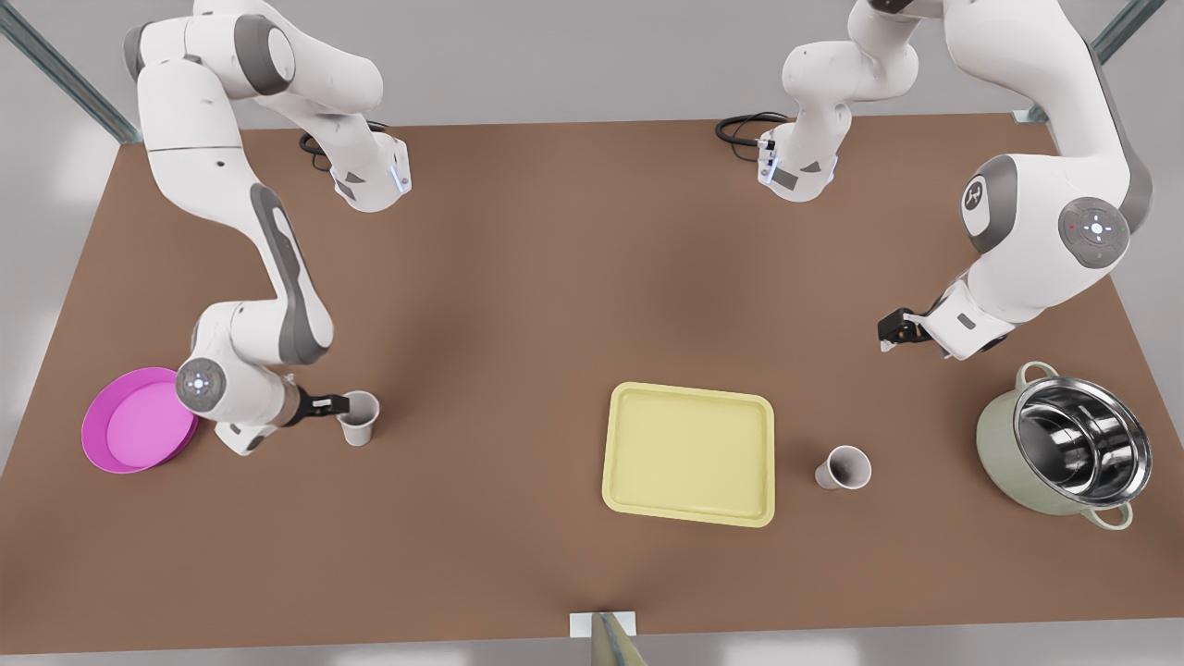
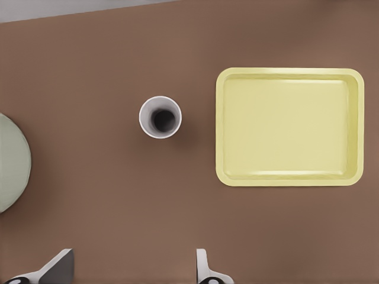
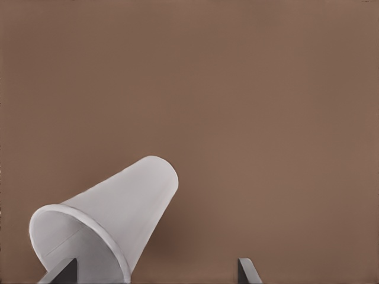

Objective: Use the left arm to pick up the white IKEA cup from the tray and place it on the middle-left position; use the right arm to pick up the white IKEA cup from the tray and place it on the middle-right position

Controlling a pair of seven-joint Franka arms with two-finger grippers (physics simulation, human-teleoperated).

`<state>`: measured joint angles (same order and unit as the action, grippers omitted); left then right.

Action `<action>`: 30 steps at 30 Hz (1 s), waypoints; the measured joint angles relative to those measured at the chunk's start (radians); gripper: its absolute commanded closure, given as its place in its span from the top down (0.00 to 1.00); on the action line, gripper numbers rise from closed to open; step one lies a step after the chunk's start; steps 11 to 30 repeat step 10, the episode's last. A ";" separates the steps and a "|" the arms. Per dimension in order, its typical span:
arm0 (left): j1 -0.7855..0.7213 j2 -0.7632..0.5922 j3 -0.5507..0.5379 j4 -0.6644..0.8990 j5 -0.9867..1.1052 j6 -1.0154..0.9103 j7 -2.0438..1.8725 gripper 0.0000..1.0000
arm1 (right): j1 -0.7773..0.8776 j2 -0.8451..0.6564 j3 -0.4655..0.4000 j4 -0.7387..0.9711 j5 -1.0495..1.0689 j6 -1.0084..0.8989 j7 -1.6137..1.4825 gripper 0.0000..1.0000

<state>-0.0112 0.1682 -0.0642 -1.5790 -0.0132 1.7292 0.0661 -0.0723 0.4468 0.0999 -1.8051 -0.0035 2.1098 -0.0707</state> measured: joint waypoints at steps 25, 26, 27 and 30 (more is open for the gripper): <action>-0.003 0.000 0.000 0.004 -0.003 0.000 -0.003 1.00 | 0.002 -0.237 -0.021 0.255 -0.032 -0.170 -0.038 1.00; -0.003 0.000 0.000 0.004 -0.003 0.000 -0.003 1.00 | 0.002 -0.237 -0.021 0.255 -0.032 -0.170 -0.038 1.00; -0.003 0.000 0.000 0.004 -0.003 0.000 -0.003 1.00 | 0.002 -0.237 -0.021 0.255 -0.032 -0.170 -0.038 1.00; -0.003 0.000 0.000 0.004 -0.003 0.000 -0.003 1.00 | 0.002 -0.237 -0.021 0.255 -0.032 -0.170 -0.038 1.00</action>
